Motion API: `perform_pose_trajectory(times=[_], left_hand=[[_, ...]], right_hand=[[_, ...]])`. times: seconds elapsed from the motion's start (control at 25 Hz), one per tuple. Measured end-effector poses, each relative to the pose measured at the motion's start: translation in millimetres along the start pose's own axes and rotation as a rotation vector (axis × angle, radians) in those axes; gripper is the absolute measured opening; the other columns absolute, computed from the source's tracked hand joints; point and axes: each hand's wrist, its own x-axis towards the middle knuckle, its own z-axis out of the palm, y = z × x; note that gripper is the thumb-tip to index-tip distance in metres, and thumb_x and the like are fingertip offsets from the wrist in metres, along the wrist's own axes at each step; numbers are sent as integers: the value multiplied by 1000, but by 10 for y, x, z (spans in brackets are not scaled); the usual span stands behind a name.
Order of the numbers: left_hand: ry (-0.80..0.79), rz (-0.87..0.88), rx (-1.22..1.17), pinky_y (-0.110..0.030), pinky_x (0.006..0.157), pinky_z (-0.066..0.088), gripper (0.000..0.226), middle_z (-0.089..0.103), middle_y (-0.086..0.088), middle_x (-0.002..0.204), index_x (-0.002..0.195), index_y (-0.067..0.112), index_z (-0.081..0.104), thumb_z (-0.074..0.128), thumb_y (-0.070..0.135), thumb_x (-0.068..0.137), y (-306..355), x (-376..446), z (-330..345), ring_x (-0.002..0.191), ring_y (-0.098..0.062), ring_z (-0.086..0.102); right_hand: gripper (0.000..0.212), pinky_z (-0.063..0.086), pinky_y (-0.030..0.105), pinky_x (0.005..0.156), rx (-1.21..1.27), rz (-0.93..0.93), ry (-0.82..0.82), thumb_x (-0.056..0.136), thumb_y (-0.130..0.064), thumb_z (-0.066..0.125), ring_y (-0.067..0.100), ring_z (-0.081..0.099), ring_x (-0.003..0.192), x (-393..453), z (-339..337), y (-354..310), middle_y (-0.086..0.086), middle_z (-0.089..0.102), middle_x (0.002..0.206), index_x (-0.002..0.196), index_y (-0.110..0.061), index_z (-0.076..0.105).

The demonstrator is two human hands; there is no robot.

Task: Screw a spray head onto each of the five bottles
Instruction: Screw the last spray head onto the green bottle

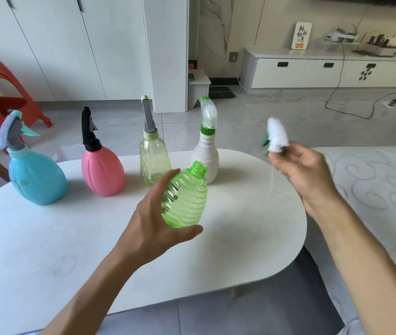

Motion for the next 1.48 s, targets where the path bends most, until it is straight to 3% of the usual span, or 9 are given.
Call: perform_pose_trajectory(times=[0.12,0.28,0.72,1.04,1.28,1.48], left_hand=[[-47,14,47,-1,91,37,110,51,29,131,148,42,35,91,48,55,-49,-51,3,118,8,51],[-115,48,131,-2,93,34,108,47,33,135,149,41,33,88,52,57,-83,-86,14,120,10,49],[-106,79,145,2,92,32,107,45,35,134,148,44,32,87,52,57,-64,-81,17,118,13,47],[-35,71,124,2,90,33,107,48,32,133,148,42,33,88,49,57,-40,-49,-92,117,12,48],[-14,58,124,2,89,32,107,48,31,132,149,39,35,89,45,56,-44,-83,-139,117,12,47],[-22,63,124,0,91,34,107,53,24,134,148,38,36,88,46,56,-20,-103,-135,117,9,49]], right_hand=[[12,49,30,86,522,121,27,96,-27,61,10,69,102,64,-26,-179,-5,78,105,96,-29,73],[15,49,31,89,738,198,15,99,-35,53,13,65,109,62,110,-193,-7,77,109,107,-29,65],[10,44,34,89,623,165,-169,90,-32,60,15,63,109,-85,457,-166,-5,76,110,97,-29,65],[32,41,53,104,442,86,-469,88,-22,66,27,62,117,-335,875,35,8,72,124,119,-19,66],[33,50,41,99,386,49,-604,93,-15,60,29,63,122,-359,901,37,12,71,125,126,-12,62],[29,47,45,102,322,25,-549,85,-18,71,25,67,111,-365,891,11,18,73,115,111,-7,65]])
